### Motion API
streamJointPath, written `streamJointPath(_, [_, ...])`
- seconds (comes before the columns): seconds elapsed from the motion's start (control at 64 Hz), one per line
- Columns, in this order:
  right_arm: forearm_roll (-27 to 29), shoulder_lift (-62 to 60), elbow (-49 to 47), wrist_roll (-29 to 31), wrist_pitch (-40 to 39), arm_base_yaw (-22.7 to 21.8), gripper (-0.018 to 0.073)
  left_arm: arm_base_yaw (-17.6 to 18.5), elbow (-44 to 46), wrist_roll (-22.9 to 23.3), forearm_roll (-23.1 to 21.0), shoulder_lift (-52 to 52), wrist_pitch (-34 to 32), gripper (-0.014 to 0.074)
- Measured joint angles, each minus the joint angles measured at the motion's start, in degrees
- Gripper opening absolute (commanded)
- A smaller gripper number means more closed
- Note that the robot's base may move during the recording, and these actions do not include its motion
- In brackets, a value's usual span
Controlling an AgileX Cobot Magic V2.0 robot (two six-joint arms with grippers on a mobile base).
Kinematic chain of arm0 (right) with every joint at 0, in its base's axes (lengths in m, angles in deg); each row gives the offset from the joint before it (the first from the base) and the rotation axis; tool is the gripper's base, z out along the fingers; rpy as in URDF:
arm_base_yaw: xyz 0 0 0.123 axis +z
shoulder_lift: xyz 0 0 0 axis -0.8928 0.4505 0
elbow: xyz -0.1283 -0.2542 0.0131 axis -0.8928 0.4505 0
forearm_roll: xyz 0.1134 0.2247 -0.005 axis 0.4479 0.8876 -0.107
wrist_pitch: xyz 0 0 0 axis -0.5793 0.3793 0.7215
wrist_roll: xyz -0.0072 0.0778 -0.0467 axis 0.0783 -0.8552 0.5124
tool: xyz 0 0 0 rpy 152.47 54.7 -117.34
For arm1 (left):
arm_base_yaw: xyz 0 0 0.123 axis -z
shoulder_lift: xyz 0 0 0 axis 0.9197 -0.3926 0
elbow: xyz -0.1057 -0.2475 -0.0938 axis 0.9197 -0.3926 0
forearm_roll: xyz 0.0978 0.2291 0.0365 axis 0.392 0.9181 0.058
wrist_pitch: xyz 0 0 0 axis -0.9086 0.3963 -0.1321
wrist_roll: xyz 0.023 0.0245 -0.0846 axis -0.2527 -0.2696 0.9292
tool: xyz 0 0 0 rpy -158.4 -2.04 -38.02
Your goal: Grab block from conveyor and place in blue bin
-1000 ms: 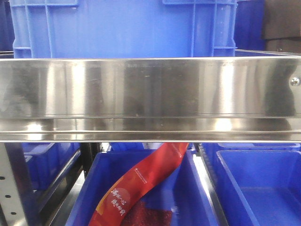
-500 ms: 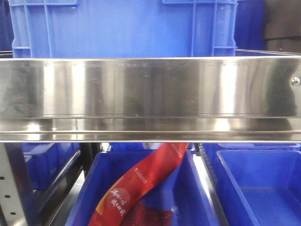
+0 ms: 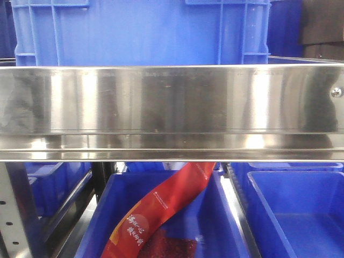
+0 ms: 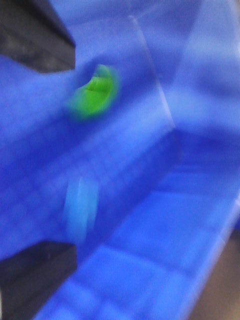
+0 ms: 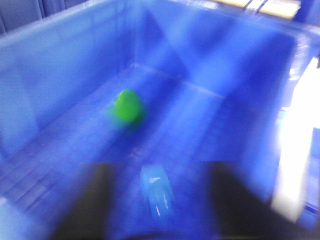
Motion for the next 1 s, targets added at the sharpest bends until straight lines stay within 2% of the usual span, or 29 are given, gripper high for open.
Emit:
streamJointPath(0.062, [0.00, -2.23, 0.10, 0.00, 1.23, 0.00, -0.0168, 0.00, 0.00, 0.00, 0.00, 2.66, 2.08, 0.0192])
streamJointPath(0.125, [0.12, -5.19, 1.19, 0.00, 2.10, 0.00, -0.0160, 0.00, 0.00, 0.00, 0.00, 5.53, 4.43, 0.0010])
streamJointPath(0.188, [0.12, -8.37, 3.39, 0.00, 2.10, 0.00, -0.0160, 0.00, -0.53, 0.00, 0.00, 8.08, 5.96, -0.0116])
streamJointPath(0.312, [0.12, -15.75, 11.10, 0.00, -0.99, 0.00, -0.0162, 0.00, -5.35, 0.00, 0.13, 15.18, 6.60, -0.0111])
streamJointPath(0.422, [0.12, -23.42, 21.02, 0.00, -6.02, 0.00, -0.0162, 0.00, -13.26, 0.00, 0.27, 22.04, 3.66, -0.0111])
streamJointPath(0.578, [0.00, -34.30, 34.51, 0.00, -12.68, 0.00, -0.0162, 0.00, -26.87, 0.00, 0.27, 32.06, -4.30, -0.0111])
streamJointPath(0.75, [0.00, -44.28, 46.81, 0.00, -18.03, 0.00, -0.0162, 0.00, -42.76, 0.00, 0.27, 42.22, -16.07, -0.0111])
streamJointPath(1.0, [0.00, -53.39, 58.10, 0.00, -21.92, 0.00, -0.0162, 0.00, -61.26, 0.00, -1.05, 52.08, -32.32, -0.0111])
